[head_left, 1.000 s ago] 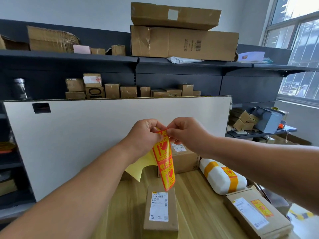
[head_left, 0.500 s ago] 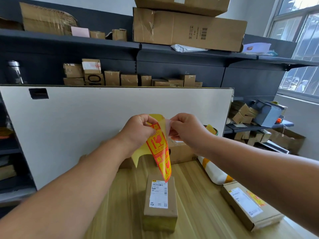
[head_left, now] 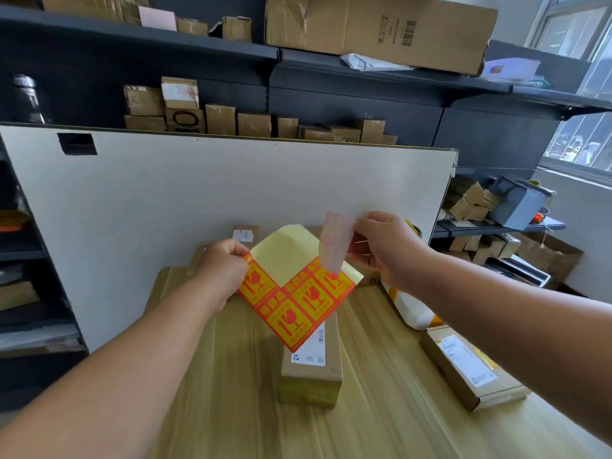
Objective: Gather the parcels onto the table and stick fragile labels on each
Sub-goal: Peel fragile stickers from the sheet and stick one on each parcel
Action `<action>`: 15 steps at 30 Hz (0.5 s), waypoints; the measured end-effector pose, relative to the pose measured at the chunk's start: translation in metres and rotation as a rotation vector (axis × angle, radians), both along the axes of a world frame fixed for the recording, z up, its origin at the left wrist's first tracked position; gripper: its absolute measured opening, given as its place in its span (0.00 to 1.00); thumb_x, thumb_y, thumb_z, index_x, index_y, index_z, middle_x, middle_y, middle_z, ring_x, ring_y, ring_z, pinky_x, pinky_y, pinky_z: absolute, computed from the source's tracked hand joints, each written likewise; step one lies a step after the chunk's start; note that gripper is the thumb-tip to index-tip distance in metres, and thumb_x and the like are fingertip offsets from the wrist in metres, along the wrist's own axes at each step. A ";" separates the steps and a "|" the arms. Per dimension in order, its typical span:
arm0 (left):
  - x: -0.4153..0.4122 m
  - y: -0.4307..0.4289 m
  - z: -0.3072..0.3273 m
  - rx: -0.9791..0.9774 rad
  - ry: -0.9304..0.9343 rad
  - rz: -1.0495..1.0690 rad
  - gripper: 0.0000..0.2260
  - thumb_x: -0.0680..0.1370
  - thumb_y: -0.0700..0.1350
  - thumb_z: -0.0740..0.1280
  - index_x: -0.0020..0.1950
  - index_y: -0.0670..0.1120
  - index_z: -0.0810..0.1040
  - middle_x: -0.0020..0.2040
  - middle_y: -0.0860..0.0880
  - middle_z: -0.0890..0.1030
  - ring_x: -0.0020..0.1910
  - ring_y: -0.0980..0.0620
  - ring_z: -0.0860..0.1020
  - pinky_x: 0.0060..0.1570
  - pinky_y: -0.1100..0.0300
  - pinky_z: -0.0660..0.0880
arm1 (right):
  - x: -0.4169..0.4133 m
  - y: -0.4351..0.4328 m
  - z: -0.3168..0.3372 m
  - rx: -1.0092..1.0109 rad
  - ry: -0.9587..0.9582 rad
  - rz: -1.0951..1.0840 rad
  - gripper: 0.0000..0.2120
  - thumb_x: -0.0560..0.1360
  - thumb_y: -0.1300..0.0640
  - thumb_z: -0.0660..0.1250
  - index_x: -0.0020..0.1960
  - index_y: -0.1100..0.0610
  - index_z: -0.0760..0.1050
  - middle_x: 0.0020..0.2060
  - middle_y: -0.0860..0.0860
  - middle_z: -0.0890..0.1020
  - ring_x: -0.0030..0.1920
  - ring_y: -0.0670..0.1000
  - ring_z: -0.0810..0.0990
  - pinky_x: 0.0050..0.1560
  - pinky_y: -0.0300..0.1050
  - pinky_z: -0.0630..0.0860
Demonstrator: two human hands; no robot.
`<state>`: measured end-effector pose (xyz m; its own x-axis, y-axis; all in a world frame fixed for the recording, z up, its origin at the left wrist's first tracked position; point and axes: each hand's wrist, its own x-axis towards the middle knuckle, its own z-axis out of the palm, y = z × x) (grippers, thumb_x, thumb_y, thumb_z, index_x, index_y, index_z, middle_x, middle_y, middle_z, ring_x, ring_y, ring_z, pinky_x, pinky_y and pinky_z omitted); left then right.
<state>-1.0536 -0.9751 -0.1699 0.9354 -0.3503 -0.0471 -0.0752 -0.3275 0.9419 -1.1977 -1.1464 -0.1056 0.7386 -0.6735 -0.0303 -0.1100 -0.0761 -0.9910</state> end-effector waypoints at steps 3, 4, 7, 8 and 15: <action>0.009 0.018 -0.031 0.035 0.030 0.094 0.12 0.74 0.31 0.59 0.38 0.46 0.74 0.36 0.44 0.78 0.35 0.45 0.76 0.36 0.56 0.73 | 0.001 0.002 -0.013 -0.022 0.063 -0.005 0.09 0.77 0.65 0.59 0.43 0.58 0.76 0.37 0.56 0.79 0.38 0.54 0.78 0.37 0.45 0.74; 0.010 0.022 -0.040 0.047 0.048 0.113 0.12 0.75 0.31 0.58 0.38 0.45 0.74 0.35 0.44 0.77 0.33 0.46 0.75 0.35 0.57 0.72 | 0.002 0.002 -0.018 -0.042 0.098 -0.008 0.09 0.77 0.64 0.59 0.42 0.58 0.76 0.36 0.55 0.80 0.37 0.54 0.79 0.36 0.45 0.75; 0.011 0.033 -0.067 0.070 0.104 0.157 0.11 0.76 0.32 0.58 0.41 0.44 0.75 0.35 0.44 0.77 0.32 0.48 0.74 0.34 0.58 0.71 | 0.006 0.007 -0.036 -0.080 0.177 0.010 0.09 0.78 0.64 0.59 0.42 0.58 0.76 0.35 0.55 0.79 0.37 0.53 0.78 0.38 0.47 0.73; 0.011 0.035 -0.073 0.076 0.122 0.170 0.10 0.76 0.32 0.58 0.41 0.44 0.75 0.35 0.44 0.77 0.32 0.48 0.75 0.34 0.58 0.71 | 0.008 0.008 -0.043 -0.084 0.196 0.014 0.09 0.77 0.65 0.59 0.41 0.58 0.75 0.35 0.55 0.79 0.37 0.54 0.77 0.39 0.48 0.72; 0.012 0.041 -0.127 0.110 0.174 0.322 0.11 0.72 0.33 0.57 0.40 0.46 0.76 0.38 0.44 0.80 0.37 0.44 0.78 0.41 0.50 0.79 | 0.021 0.006 -0.094 -0.035 0.330 0.015 0.09 0.79 0.64 0.59 0.46 0.58 0.76 0.38 0.55 0.82 0.35 0.50 0.80 0.34 0.42 0.76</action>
<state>-1.0417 -0.9338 -0.2968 0.9714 -0.0239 -0.2362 0.2062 -0.4084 0.8892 -1.1766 -1.1402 -0.1999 0.7030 -0.6671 -0.2466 -0.4229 -0.1132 -0.8991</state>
